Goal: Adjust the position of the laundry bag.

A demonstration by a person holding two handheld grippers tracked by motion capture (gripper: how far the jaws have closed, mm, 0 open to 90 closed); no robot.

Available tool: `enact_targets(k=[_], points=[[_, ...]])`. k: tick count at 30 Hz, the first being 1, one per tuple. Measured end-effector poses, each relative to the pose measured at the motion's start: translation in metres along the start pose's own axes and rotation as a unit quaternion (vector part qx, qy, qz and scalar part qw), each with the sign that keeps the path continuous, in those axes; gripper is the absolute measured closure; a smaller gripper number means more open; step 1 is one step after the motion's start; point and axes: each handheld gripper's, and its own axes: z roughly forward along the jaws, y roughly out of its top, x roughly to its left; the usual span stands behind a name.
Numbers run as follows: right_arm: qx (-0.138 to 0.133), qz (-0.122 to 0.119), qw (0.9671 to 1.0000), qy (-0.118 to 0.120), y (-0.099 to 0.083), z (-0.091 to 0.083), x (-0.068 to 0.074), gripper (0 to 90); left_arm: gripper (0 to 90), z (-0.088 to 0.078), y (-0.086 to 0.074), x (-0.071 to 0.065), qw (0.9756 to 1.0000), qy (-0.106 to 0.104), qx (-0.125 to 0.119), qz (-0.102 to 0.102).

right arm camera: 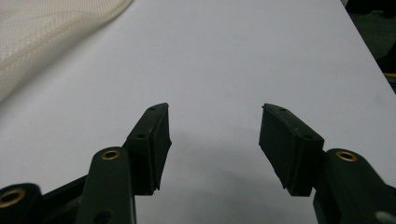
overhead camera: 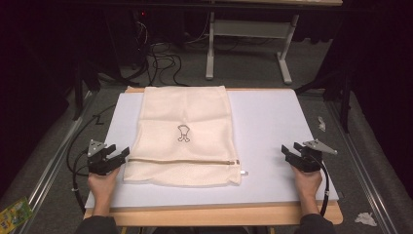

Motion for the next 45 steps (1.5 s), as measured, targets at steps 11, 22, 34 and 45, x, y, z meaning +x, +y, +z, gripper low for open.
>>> enact_targets(k=[11,22,34,45], points=[[-0.002,0.011,0.9999,0.000,0.000,-0.001,-0.002,43.2,37.2,0.000,0.000,0.000,1.0000,-0.004,0.003,0.004],[0.003,0.015,0.9999,0.007,0.002,0.000,-0.003,48.0,38.3,0.001,0.002,0.005,0.9997,-0.019,0.002,-0.016],[0.009,0.033,0.9994,0.005,0.007,-0.004,-0.001,50.1,38.7,0.001,0.008,-0.003,0.9992,-0.038,0.016,0.001],[0.023,0.018,0.9990,0.034,0.007,-0.002,0.005,53.1,38.2,-0.001,0.011,-0.006,0.9989,-0.043,0.020,0.006]])
